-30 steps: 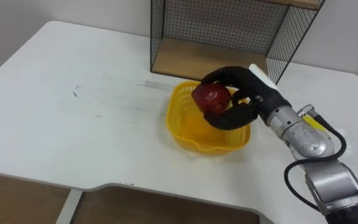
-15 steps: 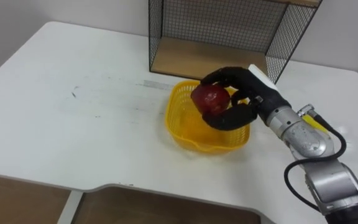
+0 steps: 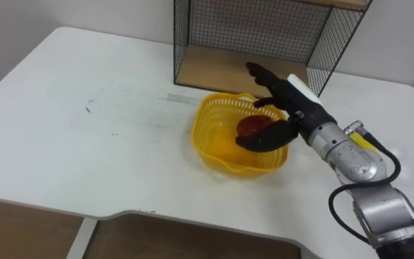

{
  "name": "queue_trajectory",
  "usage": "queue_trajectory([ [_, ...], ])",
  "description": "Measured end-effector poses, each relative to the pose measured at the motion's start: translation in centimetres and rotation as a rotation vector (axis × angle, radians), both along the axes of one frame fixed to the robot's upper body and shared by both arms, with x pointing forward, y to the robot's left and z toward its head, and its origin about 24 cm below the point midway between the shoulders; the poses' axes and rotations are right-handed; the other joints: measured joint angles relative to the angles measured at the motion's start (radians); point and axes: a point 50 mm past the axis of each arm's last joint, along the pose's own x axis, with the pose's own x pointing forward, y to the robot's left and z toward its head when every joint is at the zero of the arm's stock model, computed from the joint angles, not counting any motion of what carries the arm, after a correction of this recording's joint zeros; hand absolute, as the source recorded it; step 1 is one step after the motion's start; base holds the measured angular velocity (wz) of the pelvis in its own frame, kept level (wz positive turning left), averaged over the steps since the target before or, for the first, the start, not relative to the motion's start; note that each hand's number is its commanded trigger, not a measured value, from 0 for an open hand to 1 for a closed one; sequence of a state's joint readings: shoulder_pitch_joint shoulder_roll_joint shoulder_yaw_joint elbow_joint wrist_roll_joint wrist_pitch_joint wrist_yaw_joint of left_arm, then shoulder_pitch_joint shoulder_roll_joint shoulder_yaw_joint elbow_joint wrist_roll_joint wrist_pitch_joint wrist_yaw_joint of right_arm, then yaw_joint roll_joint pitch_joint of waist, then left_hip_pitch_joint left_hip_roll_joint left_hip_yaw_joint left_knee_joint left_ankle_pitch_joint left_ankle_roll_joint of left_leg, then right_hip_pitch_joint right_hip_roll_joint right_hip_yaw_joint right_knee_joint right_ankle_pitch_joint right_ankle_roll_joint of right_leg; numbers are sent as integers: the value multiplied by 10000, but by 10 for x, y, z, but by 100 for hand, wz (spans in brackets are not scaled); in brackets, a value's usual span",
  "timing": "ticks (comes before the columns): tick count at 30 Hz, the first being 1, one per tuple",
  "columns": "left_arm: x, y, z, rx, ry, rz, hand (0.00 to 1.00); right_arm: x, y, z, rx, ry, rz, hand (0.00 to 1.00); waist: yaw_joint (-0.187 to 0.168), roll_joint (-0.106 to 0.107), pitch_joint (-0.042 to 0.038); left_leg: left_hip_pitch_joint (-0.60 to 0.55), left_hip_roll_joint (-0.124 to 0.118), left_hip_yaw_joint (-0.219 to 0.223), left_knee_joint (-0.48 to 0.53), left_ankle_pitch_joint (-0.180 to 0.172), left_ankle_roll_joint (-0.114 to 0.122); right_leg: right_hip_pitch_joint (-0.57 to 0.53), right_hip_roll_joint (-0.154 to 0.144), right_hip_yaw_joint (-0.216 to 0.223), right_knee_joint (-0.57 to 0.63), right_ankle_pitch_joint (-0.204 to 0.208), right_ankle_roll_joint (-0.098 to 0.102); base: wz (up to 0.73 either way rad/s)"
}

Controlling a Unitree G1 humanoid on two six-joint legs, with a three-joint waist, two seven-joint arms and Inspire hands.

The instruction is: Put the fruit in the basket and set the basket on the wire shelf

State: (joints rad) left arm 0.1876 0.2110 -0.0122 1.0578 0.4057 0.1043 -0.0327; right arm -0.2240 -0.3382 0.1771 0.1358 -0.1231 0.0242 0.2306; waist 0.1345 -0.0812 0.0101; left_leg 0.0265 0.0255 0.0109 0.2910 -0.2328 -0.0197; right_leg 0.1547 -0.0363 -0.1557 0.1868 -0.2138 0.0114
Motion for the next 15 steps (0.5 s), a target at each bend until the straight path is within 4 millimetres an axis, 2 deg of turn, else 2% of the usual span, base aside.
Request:
queue_trajectory([
  [9,0,0,0,-5,6,6,0,0,0,0,1,6,-4,0,-11,109,-66,33,-6,0,15,2,3,29,-9,1,-6,0,0,0],
  [15,-2,0,0,-94,53,80,0,0,-1,1,338,22,-68,0,-148,155,-54,29,-13,3,6,3,5,21,-10,20,-3,0,0,0],
])
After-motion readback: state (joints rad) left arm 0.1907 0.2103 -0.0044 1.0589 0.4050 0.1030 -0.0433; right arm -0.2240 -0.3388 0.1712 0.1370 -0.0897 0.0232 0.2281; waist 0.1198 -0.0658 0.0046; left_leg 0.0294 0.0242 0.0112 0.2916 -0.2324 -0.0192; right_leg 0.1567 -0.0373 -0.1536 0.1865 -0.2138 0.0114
